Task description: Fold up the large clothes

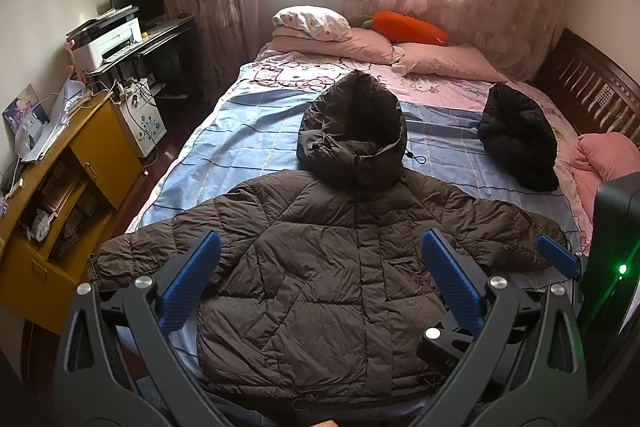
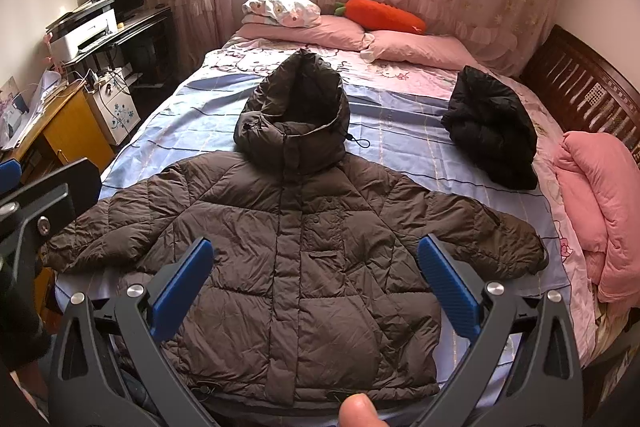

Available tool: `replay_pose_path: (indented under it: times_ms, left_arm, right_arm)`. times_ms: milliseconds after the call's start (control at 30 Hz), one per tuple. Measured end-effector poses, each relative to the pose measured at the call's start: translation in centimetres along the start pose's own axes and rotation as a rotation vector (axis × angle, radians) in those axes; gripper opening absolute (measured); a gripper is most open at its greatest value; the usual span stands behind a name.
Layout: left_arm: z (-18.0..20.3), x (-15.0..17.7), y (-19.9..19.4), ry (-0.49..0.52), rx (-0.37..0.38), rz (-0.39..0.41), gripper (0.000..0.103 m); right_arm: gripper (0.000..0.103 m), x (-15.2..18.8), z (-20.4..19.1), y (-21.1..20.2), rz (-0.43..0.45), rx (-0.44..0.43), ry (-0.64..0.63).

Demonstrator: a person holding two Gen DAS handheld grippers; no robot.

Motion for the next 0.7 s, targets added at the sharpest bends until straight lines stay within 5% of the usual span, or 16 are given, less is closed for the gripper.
replay_pose_path:
  times_ms: [700]
  left_arm:
    - [-0.14, -0.06, 0.13, -0.002, -0.003, -0.003, 0.101]
  right_arm:
    - [0.102, 0.11, -0.16, 0.08, 0.002, -0.001, -0.001]
Point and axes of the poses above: each gripper's, at about its wrist camera, not at the fingertips, and y roughly the way its jaws point, z to its right, x to its underside, the point moved 6 cm from there along y, roughly the way its jaws point, and after that the axes turned 1 degree about x, right-handed, at the moved point
